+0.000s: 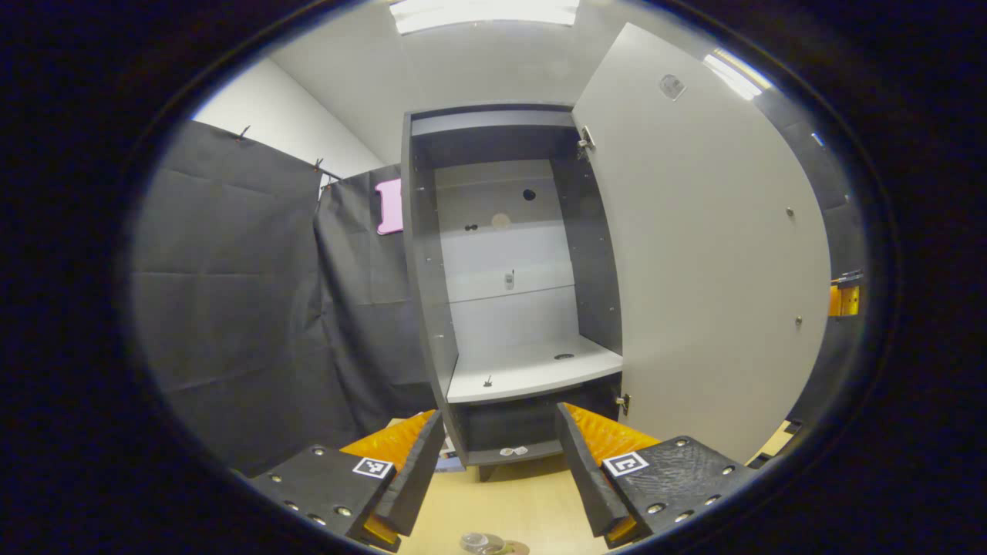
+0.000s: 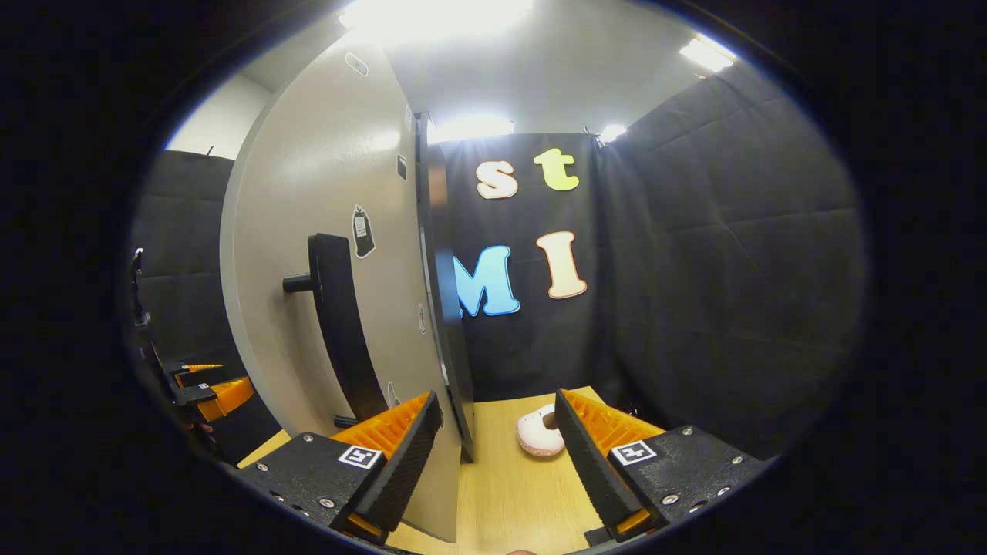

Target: Open the cabinet door with the right hand, grasp the bottle in the cabinet with the left hand and place it on the coaster, then close the cabinet door with the right hand.

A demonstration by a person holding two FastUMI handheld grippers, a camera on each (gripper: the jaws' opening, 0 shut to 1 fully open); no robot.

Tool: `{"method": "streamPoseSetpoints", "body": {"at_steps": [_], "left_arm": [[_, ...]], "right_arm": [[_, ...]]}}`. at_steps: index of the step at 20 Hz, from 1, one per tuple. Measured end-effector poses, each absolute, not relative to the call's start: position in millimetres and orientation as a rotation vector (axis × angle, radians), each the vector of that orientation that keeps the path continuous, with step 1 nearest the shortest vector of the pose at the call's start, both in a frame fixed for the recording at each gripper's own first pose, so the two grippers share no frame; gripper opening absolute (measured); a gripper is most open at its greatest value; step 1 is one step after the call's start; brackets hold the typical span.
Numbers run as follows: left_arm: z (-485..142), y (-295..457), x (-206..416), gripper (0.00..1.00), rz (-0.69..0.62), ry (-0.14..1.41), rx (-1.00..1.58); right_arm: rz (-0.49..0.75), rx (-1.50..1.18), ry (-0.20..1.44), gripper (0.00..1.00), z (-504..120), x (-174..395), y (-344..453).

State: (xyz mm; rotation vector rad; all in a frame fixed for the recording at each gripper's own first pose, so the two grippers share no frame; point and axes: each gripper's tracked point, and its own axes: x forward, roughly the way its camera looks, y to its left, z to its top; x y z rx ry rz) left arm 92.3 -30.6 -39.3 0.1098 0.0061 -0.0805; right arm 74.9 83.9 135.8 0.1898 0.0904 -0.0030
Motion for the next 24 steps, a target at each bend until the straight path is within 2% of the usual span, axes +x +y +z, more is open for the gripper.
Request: {"method": "streamPoseSetpoints", "body": {"at_steps": [1,2,3,6,7,9,14,17,19,21,22,23,24], "left_arm": [[-37,-28,95,0.83,-0.088,-0.011,0.101],[-38,-23,97,0.87,-0.088,-0.007,0.092],[-39,-20,95,0.83,-0.093,-0.003,0.078],[-41,-9,95,0.84,-0.084,0.019,0.068],[-41,2,94,0.80,-0.070,0.020,0.072],[-40,10,97,0.87,-0.051,0.011,0.067],[-40,20,89,0.87,-0.046,0.021,0.105],[-39,19,86,0.87,-0.048,0.012,0.107],[-37,19,85,0.87,-0.042,0.013,0.104],[-33,20,85,0.83,-0.031,0.007,0.105],[-31,19,85,0.87,-0.029,0.001,0.102],[-29,18,85,0.87,-0.029,-0.005,0.098],[-27,16,87,0.87,-0.030,-0.012,0.095]], "right_arm": [[-0.025,0.162,0.076,0.89,140,73,88],[-0.042,0.141,0.080,0.93,142,71,95],[-0.047,0.138,0.086,0.93,141,69,104],[-0.036,0.185,0.108,0.92,138,68,137],[-0.020,0.189,0.113,0.93,138,69,148],[0.012,0.190,0.108,0.93,142,74,167],[0.048,0.226,0.113,0.90,139,81,199],[0.070,0.268,0.150,0.93,135,86,215],[0.112,0.260,0.139,0.93,146,89,229],[0.159,0.286,0.100,0.93,164,89,242],[0.180,0.309,0.089,0.93,170,90,245],[0.202,0.332,0.087,0.90,173,91,250],[0.230,0.343,0.100,0.93,173,92,256]]}}
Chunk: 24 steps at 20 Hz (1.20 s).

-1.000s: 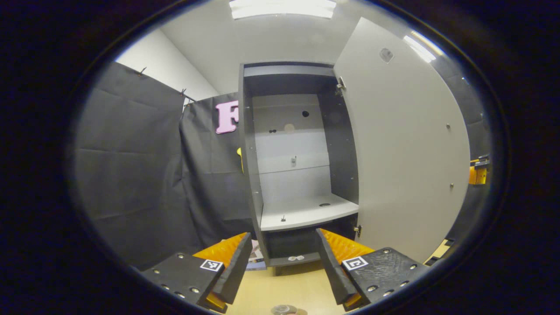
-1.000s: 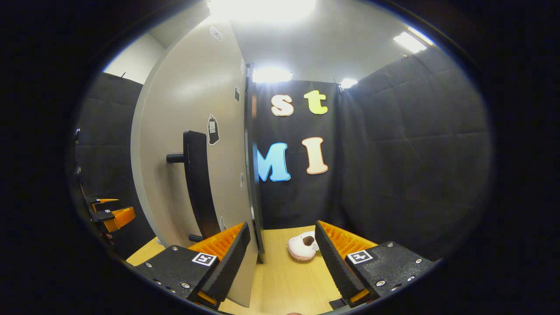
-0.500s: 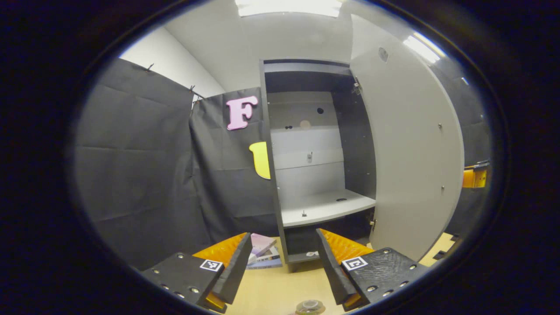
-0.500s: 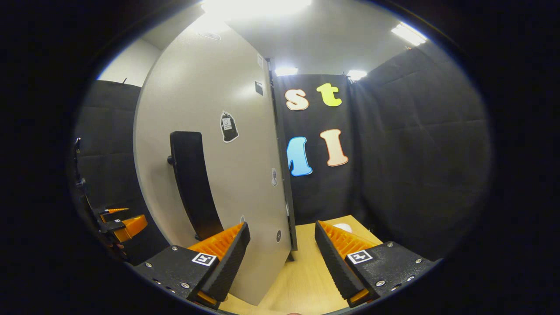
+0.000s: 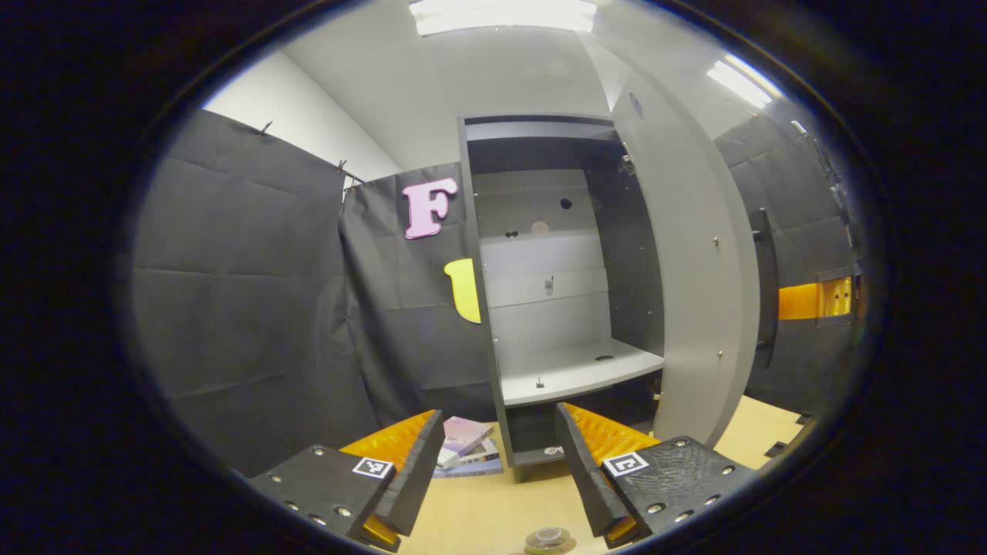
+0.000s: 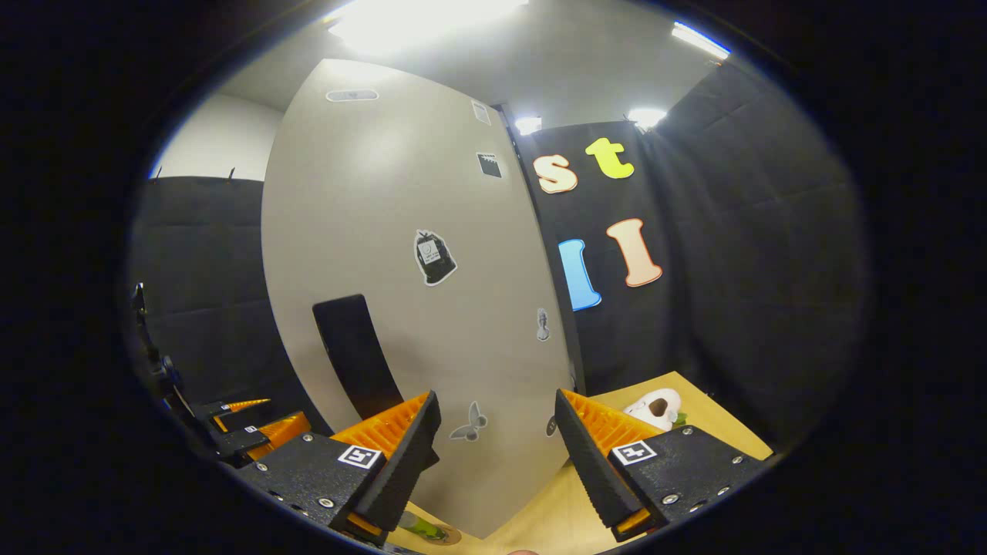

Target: Open the cabinet door with the right hand, grasp the bottle in the cabinet with the left hand and place it on the coaster, then close the cabinet door with the right hand.

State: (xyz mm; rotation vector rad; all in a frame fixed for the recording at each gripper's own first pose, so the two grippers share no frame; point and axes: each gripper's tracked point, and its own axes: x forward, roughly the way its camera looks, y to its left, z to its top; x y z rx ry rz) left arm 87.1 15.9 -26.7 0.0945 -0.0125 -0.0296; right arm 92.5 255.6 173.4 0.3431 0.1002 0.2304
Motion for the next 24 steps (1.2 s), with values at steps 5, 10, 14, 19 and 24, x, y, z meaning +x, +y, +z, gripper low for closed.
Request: {"method": "streamPoseSetpoints", "body": {"at_steps": [5,10,14,19,24], "left_arm": [[-21,10,89,0.83,-0.029,-0.023,0.094],[-20,4,91,0.83,-0.043,-0.028,0.100],[-17,-2,93,0.83,-0.052,-0.035,0.086],[-17,0,93,0.78,-0.044,-0.038,0.080],[-17,3,94,0.79,-0.022,-0.042,0.076]], "right_arm": [[0.358,0.291,0.116,0.95,181,88,280],[0.359,0.191,0.056,0.94,184,87,280],[0.364,0.233,0.076,0.95,183,88,284],[0.442,0.178,0.068,0.94,188,101,314],[0.438,0.163,0.060,0.95,185,102,314]]}}
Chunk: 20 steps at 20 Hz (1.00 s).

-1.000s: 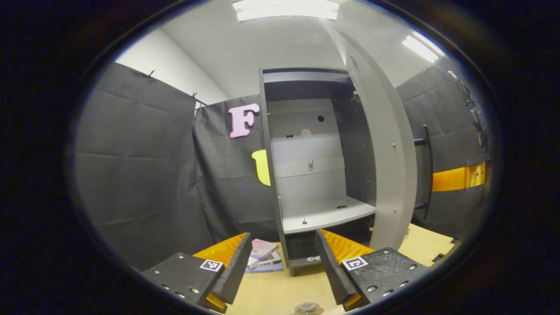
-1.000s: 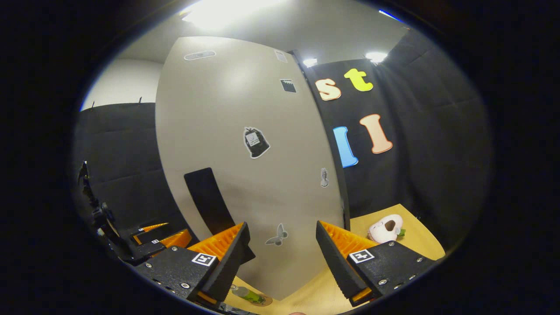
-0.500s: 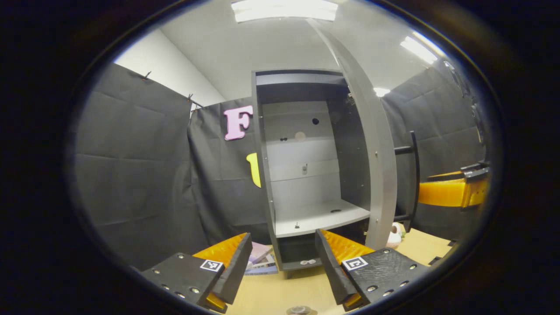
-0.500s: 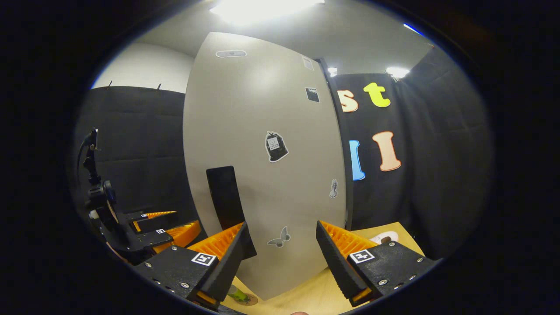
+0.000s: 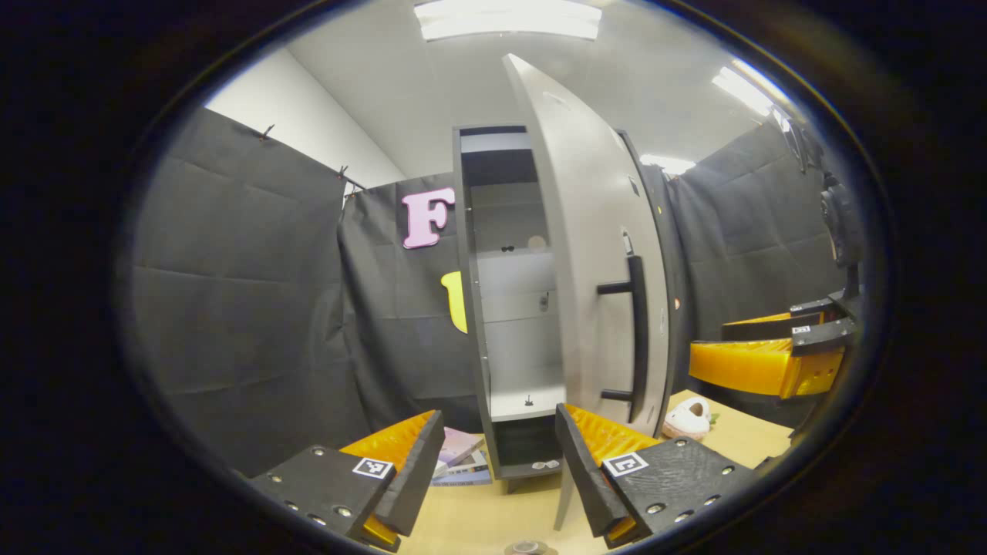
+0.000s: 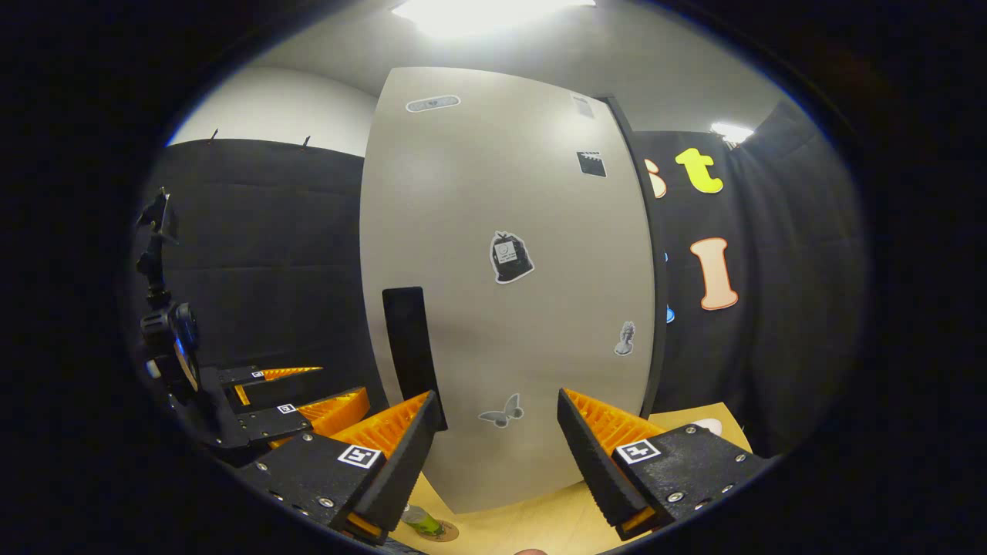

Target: Open the cabinet door with the right hand, grasp the bottle in the cabinet with the left hand and place it on the coaster, then close the cabinet door with the right hand.

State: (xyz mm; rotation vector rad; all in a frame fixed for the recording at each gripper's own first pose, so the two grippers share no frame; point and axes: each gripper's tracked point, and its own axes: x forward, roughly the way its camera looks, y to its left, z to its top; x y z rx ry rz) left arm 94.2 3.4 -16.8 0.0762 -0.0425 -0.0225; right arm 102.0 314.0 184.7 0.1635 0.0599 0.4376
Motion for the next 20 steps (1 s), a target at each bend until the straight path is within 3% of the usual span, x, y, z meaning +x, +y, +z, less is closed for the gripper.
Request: {"method": "streamPoseSetpoints", "body": {"at_steps": [3,7,10,14,18,19,20], "left_arm": [[-17,3,96,0.78,-0.027,-0.039,0.079],[-15,-3,98,0.78,-0.042,-0.042,0.068],[-12,-10,103,0.78,-0.049,-0.047,0.070],[-10,-14,103,0.87,-0.043,-0.055,0.059],[-13,-10,107,0.79,0.008,-0.029,0.034],[-15,-8,107,0.87,0.014,-0.016,0.038],[-16,-7,108,0.83,0.021,-0.012,0.042]], "right_arm": [[0.385,0.197,0.079,0.95,176,106,300],[0.143,0.076,0.135,0.95,157,122,250],[0.120,0.118,0.124,0.91,156,125,253],[0.119,0.121,0.092,0.95,167,124,251],[0.120,0.113,0.070,0.95,174,137,259],[0.115,0.117,0.074,0.95,171,139,258],[0.116,0.137,0.092,0.95,164,141,260]]}}
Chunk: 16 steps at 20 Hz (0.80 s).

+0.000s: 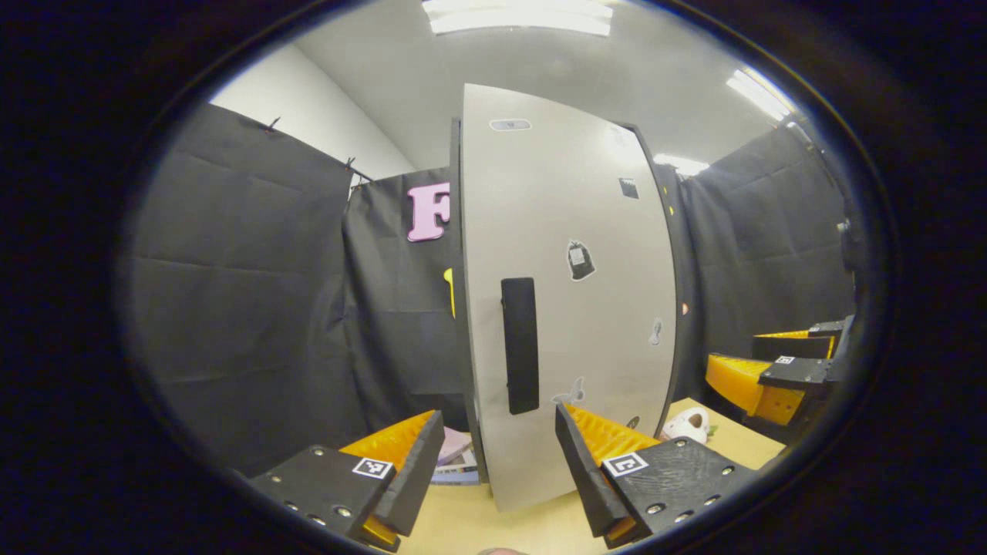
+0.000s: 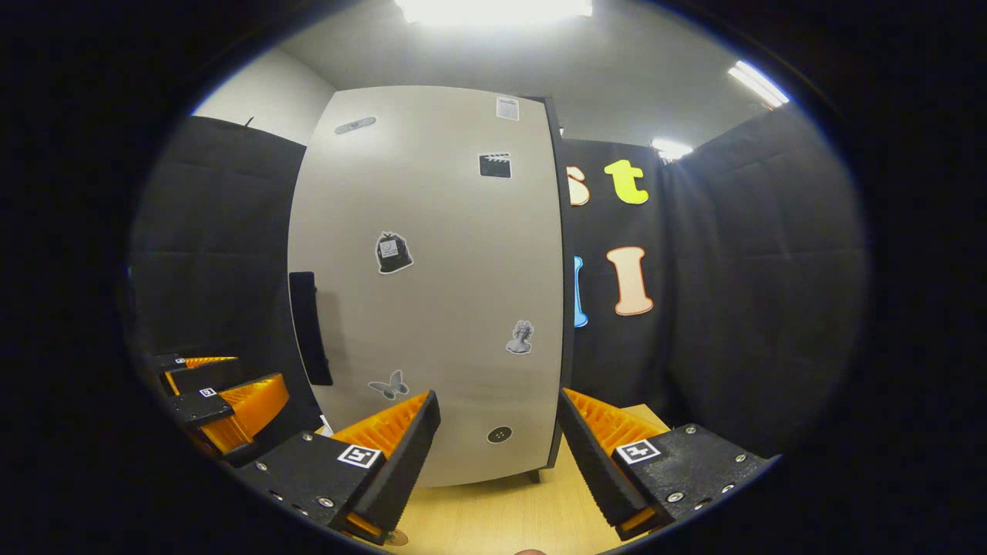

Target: Open the cabinet door with the right hand, grasp the bottle in the cabinet with the left hand and place it on the coaster, then close the cabinet door with the right hand.

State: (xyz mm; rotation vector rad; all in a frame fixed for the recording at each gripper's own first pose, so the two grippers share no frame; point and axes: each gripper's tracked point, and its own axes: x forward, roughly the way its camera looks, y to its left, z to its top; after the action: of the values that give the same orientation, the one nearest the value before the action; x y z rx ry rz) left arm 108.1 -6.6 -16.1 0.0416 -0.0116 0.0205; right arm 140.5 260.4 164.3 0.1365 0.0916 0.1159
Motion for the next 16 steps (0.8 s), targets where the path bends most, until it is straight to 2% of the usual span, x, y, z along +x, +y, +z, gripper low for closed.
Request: {"method": "streamPoseSetpoints", "body": {"at_steps": [1,2,5,6,7,8,9,10,11,12,13,14,15,16], "left_arm": [[-16,-6,109,0.87,0.019,-0.011,0.042],[-16,-7,109,0.78,0.017,-0.010,0.039],[-20,-8,108,0.79,0.019,0.005,0.031],[-21,-7,107,0.78,0.019,0.011,0.026],[-21,-8,106,0.78,0.018,0.016,0.021],[-21,-9,105,0.83,0.016,0.017,0.017],[-21,-10,105,0.83,0.015,0.015,0.012],[-19,-10,105,0.87,0.012,0.009,0.007],[-19,-10,106,0.83,0.016,0.006,0.004],[-19,-10,105,0.85,0.017,0.005,0.002],[-19,-11,105,0.87,0.014,0.005,-0.001],[-19,-11,105,0.83,0.013,0.005,-0.002],[-18,-12,105,0.83,0.007,-0.001,-0.005],[-17,-13,104,0.87,-0.001,-0.005,-0.006]], "right_arm": [[0.119,0.159,0.107,0.95,160,141,262],[0.116,0.176,0.110,0.95,159,141,261],[0.101,0.175,0.113,0.90,161,139,253],[0.106,0.175,0.119,0.95,160,138,255],[0.110,0.175,0.120,0.95,160,136,256],[0.113,0.172,0.115,0.95,162,134,257],[0.114,0.161,0.107,0.95,164,133,257],[0.111,0.149,0.101,0.90,166,130,256],[0.108,0.144,0.099,0.90,165,129,255],[0.110,0.147,0.099,0.95,165,128,256],[0.112,0.155,0.102,0.95,164,127,256],[0.113,0.161,0.106,0.95,163,126,257],[0.111,0.163,0.110,0.95,162,126,256],[0.110,0.163,0.112,0.95,163,126,254]]}}
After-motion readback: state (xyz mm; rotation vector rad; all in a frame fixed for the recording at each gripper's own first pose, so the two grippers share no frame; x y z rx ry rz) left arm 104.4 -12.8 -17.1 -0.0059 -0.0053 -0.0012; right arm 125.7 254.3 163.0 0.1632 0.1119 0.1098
